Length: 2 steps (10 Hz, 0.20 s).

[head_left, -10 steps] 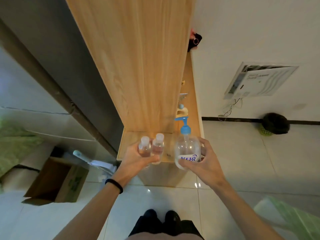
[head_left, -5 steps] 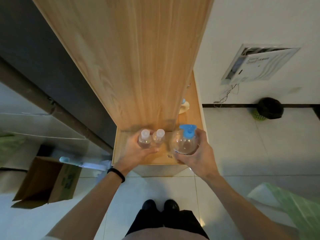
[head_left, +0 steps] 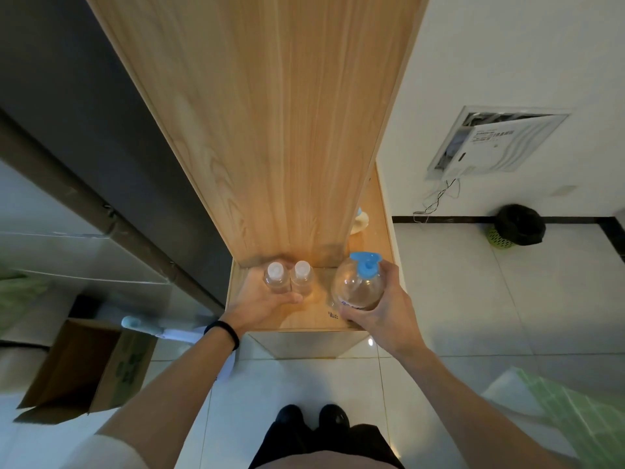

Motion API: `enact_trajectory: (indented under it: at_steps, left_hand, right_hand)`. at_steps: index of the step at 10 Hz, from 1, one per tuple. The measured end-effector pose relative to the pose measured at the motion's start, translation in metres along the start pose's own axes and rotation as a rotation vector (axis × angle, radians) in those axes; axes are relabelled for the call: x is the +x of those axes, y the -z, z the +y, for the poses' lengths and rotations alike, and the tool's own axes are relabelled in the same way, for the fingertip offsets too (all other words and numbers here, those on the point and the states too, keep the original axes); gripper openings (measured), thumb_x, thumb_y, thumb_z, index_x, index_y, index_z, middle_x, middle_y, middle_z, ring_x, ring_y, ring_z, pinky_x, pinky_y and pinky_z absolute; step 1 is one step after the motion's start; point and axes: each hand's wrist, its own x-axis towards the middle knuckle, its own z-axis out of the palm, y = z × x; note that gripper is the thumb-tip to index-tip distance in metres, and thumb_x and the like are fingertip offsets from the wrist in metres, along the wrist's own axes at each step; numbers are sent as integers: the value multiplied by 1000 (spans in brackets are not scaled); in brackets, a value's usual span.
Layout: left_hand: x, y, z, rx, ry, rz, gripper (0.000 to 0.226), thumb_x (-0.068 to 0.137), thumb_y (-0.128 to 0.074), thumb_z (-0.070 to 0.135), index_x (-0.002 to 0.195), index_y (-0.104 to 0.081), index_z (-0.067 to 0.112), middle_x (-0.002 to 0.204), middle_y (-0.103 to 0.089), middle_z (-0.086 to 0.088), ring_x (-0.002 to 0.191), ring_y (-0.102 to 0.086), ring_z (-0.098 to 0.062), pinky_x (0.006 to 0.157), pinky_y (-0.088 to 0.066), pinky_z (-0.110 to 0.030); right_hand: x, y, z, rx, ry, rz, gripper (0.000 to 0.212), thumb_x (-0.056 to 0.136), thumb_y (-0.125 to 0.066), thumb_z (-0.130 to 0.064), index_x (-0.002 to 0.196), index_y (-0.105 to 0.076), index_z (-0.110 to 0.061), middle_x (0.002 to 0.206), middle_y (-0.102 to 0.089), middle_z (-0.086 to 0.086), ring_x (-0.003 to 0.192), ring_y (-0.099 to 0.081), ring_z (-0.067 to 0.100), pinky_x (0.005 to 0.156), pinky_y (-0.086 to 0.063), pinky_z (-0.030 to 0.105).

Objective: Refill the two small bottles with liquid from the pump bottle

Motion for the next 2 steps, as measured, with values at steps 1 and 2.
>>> enact_trajectory:
  at_steps: [1, 2]
  left_hand:
    - [-1, 0, 0, 46, -20, -26, 54, 69, -96, 5, 110, -72, 31, 96, -79, 14, 92, -73, 0, 76, -54, -9]
    - [-11, 5, 4, 46, -14, -22, 72, 70, -95, 1, 132, -62, 18, 121, -71, 2, 108, -68, -13, 87, -55, -19]
  right_hand:
    - [-2, 2, -3, -11, -7, -30, 122, 52, -94, -65, 153, -28, -45, 140, -59, -20, 125, -62, 13, 97, -50, 28]
    - [-6, 10, -5, -12, 4, -63, 138, 49, -95, -60, 163, -19, -47, 154, -55, -19, 132, -62, 15, 107, -53, 35]
